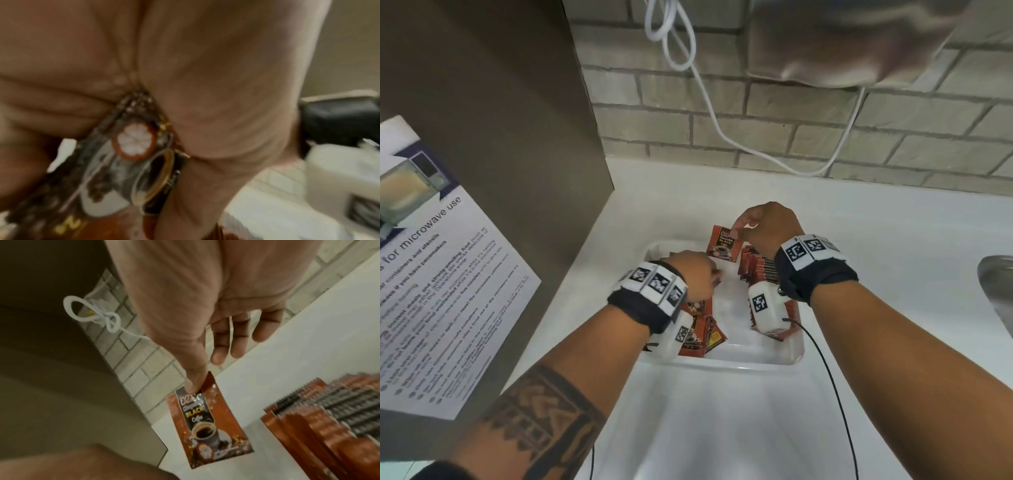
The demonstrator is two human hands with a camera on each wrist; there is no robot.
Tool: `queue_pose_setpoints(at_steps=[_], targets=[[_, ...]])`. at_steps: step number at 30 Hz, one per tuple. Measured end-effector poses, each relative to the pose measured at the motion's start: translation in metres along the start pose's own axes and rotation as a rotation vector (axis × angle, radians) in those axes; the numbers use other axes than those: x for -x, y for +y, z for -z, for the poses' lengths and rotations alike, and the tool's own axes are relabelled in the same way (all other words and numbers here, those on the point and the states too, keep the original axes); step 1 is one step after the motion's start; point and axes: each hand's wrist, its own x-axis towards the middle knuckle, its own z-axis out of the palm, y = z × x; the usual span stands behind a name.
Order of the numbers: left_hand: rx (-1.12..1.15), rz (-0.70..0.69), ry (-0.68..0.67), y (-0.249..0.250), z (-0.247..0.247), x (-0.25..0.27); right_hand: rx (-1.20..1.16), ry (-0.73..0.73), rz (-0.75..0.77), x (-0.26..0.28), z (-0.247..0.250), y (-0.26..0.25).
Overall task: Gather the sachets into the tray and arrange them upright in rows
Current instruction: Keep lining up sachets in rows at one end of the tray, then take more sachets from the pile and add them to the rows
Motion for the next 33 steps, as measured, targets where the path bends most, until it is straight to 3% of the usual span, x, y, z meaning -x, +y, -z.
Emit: queue_pose_setpoints(at_steps=[9, 13, 18, 26, 33], targets=[[-0.332, -0.083, -0.157, 0.016, -0.023, -0.048, 0.169, -0.083, -0.095, -0.022, -0.02, 0.001], [-0.396, -0.023, -0.124, 0.001, -0.038, -0.067, 0.268, -0.125, -0.087, -0.026, -0.026, 0.001], [-0.48, 0.011, -0.208, 0.006, -0.023, -0.048, 0.274, -0.135, -0.14, -0.031, -0.031, 0.003], [-0.464, -0.027, -0.126, 0.009, -0.024, -0.045, 0.287, -0.158, -0.117, -0.034, -0.032, 0.005], [-0.405, 0.052, -0.21, 0.016, -0.021, -0.051, 0.256, -0.166, -0.107, -0.035, -0.035, 0.011]])
